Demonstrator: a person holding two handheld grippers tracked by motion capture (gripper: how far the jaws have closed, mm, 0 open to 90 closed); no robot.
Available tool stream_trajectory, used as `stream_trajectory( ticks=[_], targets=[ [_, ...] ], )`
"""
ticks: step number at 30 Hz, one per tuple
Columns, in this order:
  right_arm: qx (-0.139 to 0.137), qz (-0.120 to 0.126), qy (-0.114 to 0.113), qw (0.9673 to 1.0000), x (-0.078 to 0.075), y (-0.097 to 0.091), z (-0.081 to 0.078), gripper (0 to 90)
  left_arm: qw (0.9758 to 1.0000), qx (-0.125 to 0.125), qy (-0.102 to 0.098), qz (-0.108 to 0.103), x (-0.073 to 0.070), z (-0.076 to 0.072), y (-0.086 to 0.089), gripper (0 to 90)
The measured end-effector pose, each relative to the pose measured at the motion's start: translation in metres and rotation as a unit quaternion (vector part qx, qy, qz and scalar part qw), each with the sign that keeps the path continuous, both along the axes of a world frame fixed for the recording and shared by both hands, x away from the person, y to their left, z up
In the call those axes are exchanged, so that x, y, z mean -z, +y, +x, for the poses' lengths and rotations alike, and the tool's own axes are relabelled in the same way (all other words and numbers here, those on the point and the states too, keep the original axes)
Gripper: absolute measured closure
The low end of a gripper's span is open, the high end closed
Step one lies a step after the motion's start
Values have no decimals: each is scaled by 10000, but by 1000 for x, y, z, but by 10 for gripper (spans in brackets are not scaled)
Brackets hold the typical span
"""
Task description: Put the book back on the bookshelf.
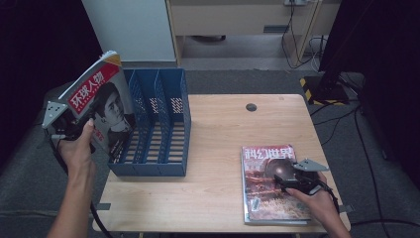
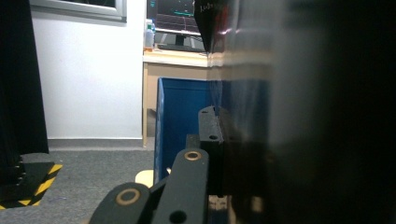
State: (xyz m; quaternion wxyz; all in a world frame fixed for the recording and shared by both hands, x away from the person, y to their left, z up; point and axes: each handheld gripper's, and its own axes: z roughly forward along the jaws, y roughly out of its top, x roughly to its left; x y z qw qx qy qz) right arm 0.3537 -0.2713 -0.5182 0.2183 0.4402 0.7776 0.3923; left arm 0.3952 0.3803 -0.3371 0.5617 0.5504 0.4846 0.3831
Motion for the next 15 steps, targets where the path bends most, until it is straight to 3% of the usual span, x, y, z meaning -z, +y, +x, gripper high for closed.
stream_trajectory(
  ticks=[7, 15],
  targets=[
    [0, 3, -2, 10000, 0, 0, 0, 79, 10000, -36, -39, 17, 8, 7, 1, 865],
    [6, 8, -13, 10000, 0, 0, 0, 79, 9999, -150, -37, -58, 20, 4, 6, 865]
  ],
)
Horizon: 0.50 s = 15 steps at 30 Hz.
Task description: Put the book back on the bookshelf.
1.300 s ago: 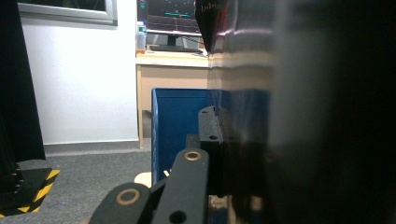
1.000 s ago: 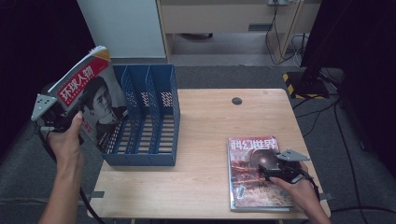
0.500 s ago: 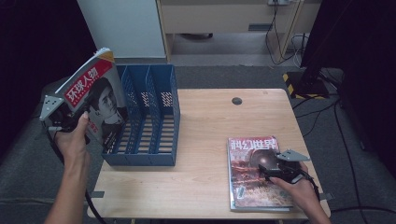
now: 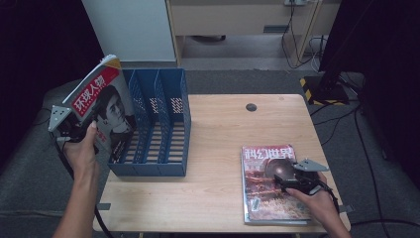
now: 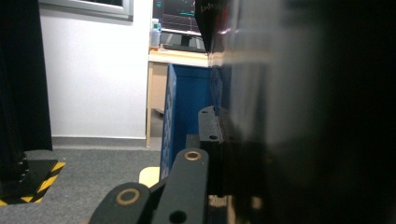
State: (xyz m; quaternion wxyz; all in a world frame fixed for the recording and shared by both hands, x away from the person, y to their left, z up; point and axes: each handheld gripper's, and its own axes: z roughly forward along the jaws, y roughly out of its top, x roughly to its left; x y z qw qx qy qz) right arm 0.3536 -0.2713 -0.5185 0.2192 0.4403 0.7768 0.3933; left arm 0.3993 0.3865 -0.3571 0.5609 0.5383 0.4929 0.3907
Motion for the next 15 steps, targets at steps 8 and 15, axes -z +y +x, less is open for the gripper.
stream_trajectory(
  ticks=[8, 15],
  targets=[
    [0, -3, -2, 10000, 0, 0, 0, 78, 9999, -91, -29, -55, 7, 0, 6, 864],
    [-1, -4, -4, 10000, 0, 0, 0, 79, 9999, -6, -46, -115, 15, 5, -4, 864]
  ],
)
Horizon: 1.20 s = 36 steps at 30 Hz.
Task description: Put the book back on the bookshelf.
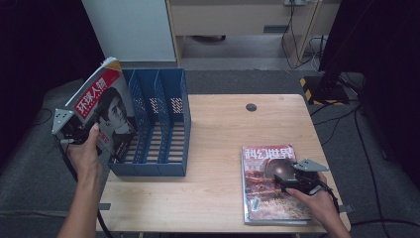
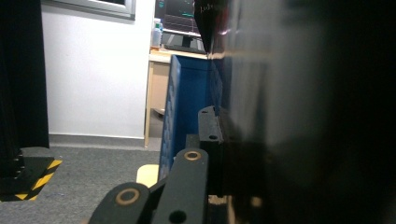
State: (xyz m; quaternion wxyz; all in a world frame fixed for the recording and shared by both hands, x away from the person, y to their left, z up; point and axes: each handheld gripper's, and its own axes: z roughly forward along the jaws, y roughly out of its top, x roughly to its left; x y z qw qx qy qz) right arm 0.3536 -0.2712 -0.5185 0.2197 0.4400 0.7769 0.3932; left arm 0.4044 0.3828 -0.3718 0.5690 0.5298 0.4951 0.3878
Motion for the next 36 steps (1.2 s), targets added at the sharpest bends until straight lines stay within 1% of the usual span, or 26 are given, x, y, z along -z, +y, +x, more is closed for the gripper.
stream_trajectory(
  ticks=[3, 4, 6, 7, 8, 11, 15, 20, 25, 31, 36],
  targets=[
    [0, -1, 0, 10000, 0, 0, 0, 79, 10000, -19, -19, -35, 3, 1, -2, 864],
    [-6, -3, 10, 10000, 0, 0, 0, 79, 10000, -33, -33, -1, 4, 1, -1, 864],
    [1, -1, 0, 10000, 0, 0, 0, 79, 10000, -15, 30, -4, 7, 1, -2, 864],
    [-4, -4, 7, 10000, 0, 0, 0, 79, 10000, -42, 8, 36, 8, 1, -2, 864],
    [-5, -5, 7, 10000, 0, 0, 0, 79, 10000, -40, 21, 34, 10, 0, -2, 864],
    [2, -1, 0, 10000, 0, 0, 0, 79, 9999, -82, 76, -36, 16, -1, -1, 864],
    [-2, -1, 12, 10000, 0, 0, 0, 79, 9998, -155, 122, -38, 24, -2, 2, 864],
    [5, 4, 0, 10000, 0, 0, 0, 79, 9997, -193, 133, -36, 30, -2, 3, 864],
    [-7, 2, 6, 10000, 0, 0, 0, 79, 9995, -230, 195, -39, 36, -1, 4, 864],
    [-10, -3, 3, 10000, 0, 0, 0, 79, 9994, -215, 284, -11, 41, 1, 4, 863],
    [-9, -4, 2, 10000, 0, 0, 0, 79, 9993, -192, 327, 24, 46, 3, -2, 864]
  ],
)
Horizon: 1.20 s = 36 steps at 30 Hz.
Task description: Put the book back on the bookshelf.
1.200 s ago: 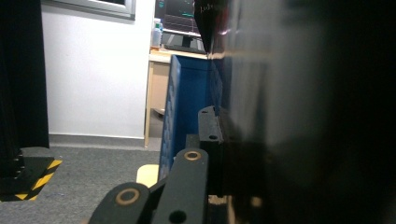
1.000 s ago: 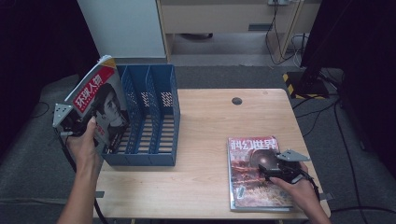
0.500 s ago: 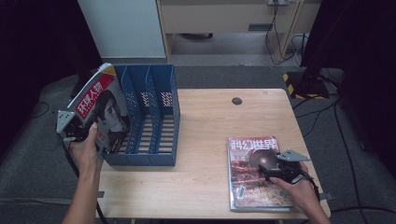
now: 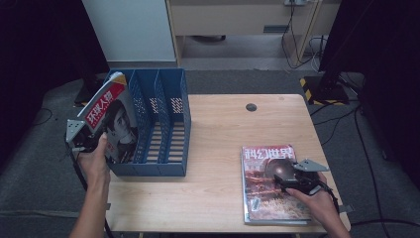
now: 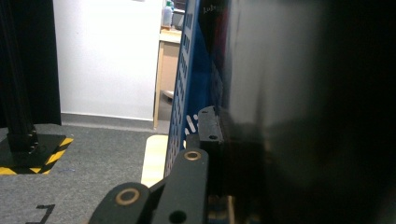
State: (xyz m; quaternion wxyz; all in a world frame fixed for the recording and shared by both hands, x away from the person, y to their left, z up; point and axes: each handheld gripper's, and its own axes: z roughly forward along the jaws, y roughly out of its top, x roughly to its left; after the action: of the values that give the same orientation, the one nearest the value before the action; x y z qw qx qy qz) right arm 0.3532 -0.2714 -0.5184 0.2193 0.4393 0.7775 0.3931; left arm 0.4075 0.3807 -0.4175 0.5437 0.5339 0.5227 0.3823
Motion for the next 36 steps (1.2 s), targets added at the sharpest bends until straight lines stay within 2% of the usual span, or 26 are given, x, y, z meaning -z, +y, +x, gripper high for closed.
stream_trajectory(
  ticks=[7, 14, 18, 22, 24, 27, 36],
  targets=[
    [10, 6, -9, 10000, 0, 0, 0, 79, 9997, 110, -12, 199, 0, 4, -13, 864],
    [6, 5, -15, 10000, 0, 0, 0, 79, 10000, -45, -66, -30, 3, 8, -8, 864],
    [10, 9, -7, 10000, 0, 0, 0, 79, 9999, -80, -117, 28, 2, 10, -8, 864],
    [23, 11, -14, 10000, 0, 0, 0, 79, 9998, -93, -169, -24, 1, 11, -6, 864],
    [18, 8, -22, 10000, 0, 0, 0, 79, 9998, -109, -169, -76, 3, 12, -4, 864],
    [19, 9, -22, 10000, 0, 0, 0, 79, 9999, -118, -116, -16, 6, 13, -2, 864],
    [16, 1, -35, 10000, 0, 0, 0, 79, 9993, -233, -174, -237, 13, 13, 4, 856]
  ],
)
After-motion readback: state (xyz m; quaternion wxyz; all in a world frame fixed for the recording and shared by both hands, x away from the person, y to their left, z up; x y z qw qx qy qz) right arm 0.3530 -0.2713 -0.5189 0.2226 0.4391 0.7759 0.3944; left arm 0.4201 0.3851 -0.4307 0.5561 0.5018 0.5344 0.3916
